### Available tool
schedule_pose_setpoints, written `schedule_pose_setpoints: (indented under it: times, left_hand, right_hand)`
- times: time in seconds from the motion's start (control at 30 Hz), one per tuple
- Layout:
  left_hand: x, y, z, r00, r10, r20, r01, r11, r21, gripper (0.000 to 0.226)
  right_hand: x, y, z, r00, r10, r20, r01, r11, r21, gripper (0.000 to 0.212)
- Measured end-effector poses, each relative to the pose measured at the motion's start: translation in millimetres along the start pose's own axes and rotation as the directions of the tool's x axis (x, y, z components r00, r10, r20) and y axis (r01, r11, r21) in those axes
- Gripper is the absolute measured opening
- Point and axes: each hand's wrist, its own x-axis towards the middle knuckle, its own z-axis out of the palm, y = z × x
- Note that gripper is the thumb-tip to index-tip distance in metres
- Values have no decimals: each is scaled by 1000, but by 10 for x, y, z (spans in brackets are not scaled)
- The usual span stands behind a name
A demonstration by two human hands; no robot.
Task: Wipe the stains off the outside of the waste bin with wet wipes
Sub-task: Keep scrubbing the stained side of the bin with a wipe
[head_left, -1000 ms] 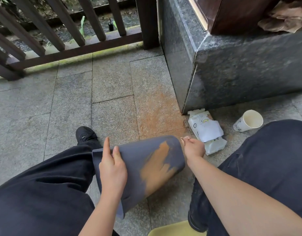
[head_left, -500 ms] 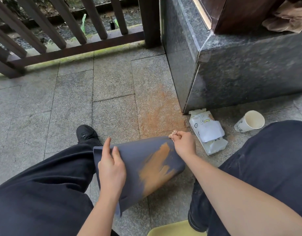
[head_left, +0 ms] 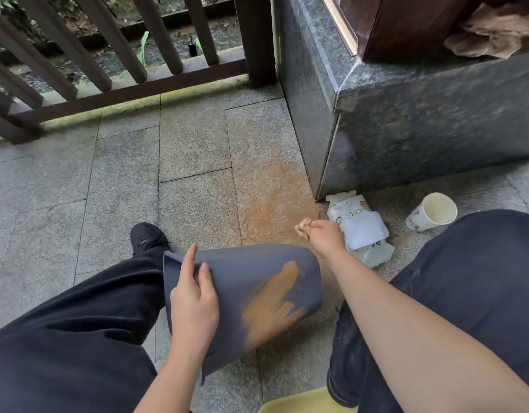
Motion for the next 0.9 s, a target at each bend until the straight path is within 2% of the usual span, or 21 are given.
schedule_pose_setpoints:
  times: [0.07,0.13,0.2,0.33,0.43,0.53,0.6,0.67,0.77,0.83,0.9]
  left_hand:
    - [4,-15,-2,1000,5,7,-4,1000,-3,41]
    - [1,-16,-4,1000,4,12,-4,1000,9,41]
    - [-1,2,-8,1000,9,20,-10,1000,26,42]
    - [-20,53,-9,999,22,42,-24,999,39,43]
    - [-35,71,7,998,23,63,-26,999,43,44]
    - [-40,58,-2,998,25,59,-27,999,32,43]
    - [-30,49,-3,999,13,49,-14,1000,21,44]
    - [-22,55,15,999,-5,42,4,1000,18,44]
    - [-27,65,29,999,-16,39,15,1000,15,44]
    - [-39,66,17,999,-13,50,12,1000,12,45]
    - [-44,68,6,998,-3,57,2,1000,13,45]
  right_hand:
    - [-26,101,94,998,-12,61,19,992,-128,18]
    - [-56,132,157,998,-11,56,25,963,-268,17]
    - [-113,95,206,998,-32,56,48,944,-327,20]
    - [-381,-9,361,986,-138,97,162,930,-329,16]
    - [-669,-115,522,958,-273,83,285,902,-323,18]
    - [-897,-231,659,934,-343,103,358,898,-256,16]
    - [-941,-320,662,958,-252,137,272,950,-150,18]
    - [-861,-448,558,968,-121,221,102,990,97,21]
    - [-562,-550,205,976,-5,219,-85,912,401,7]
    - [-339,-467,-82,991,67,116,-109,907,407,7]
    - [-169,-276,-264,993,112,-24,-103,965,243,22]
